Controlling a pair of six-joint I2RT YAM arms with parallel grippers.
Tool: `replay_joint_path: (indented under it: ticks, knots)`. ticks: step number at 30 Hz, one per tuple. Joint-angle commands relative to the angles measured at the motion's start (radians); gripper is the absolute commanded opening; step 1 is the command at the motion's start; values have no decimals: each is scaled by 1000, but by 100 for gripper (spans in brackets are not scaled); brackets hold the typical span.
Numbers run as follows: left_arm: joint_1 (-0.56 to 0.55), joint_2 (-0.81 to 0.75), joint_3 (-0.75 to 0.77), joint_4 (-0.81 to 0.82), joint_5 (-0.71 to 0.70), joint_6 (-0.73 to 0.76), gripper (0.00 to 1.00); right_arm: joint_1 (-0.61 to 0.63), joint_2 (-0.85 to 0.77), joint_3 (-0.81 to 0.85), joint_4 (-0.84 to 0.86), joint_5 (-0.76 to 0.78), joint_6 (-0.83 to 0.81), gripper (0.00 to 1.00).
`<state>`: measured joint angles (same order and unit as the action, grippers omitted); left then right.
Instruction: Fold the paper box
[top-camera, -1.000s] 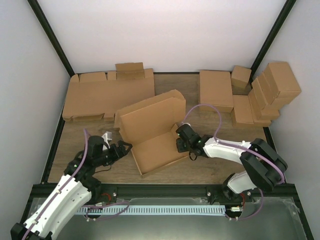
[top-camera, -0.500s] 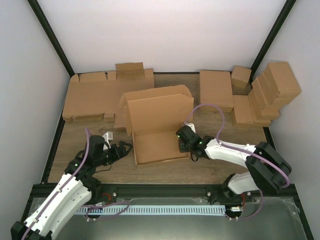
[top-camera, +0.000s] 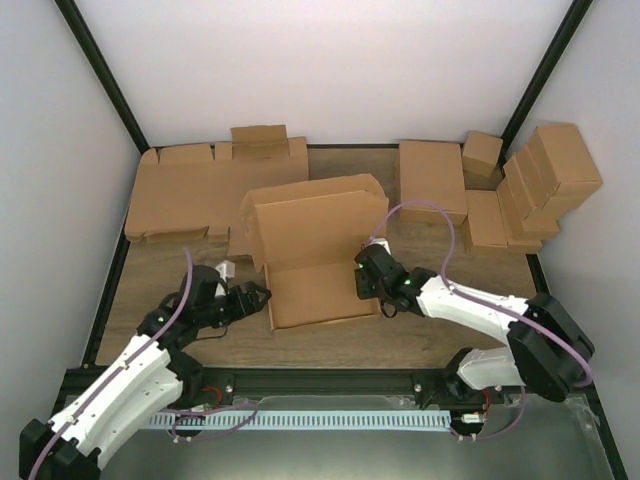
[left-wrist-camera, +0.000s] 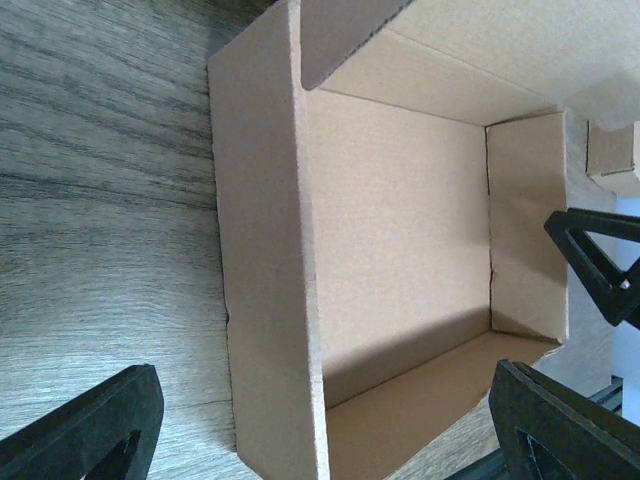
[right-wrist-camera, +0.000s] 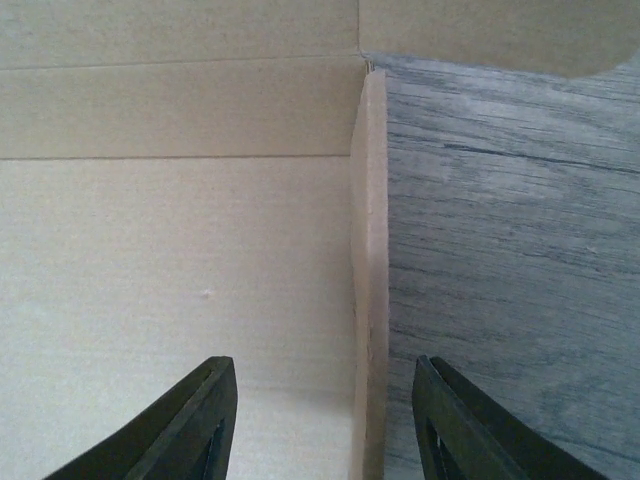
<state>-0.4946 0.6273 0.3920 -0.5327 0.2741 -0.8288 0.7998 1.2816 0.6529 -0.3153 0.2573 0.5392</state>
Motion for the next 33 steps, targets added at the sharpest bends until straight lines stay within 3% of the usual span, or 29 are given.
replay_joint_path:
  ticks: [1,7,16,23,33]
  knots:
    - [-43,23,30,49,-34,10,92,-5,73,61,-45,65,10,51]
    - [-88,73,34,91,-73,1,92,-5,183,92,-52,130,63,48]
    - [-119,89,35,97,-111,-1,92,-5,269,92,-52,94,107,33]
    - [-121,98,73,76,-141,36,92,-7,227,37,-36,92,118,1]
    - [-122,45,168,39,-229,147,93,-17,173,38,-37,117,77,1]
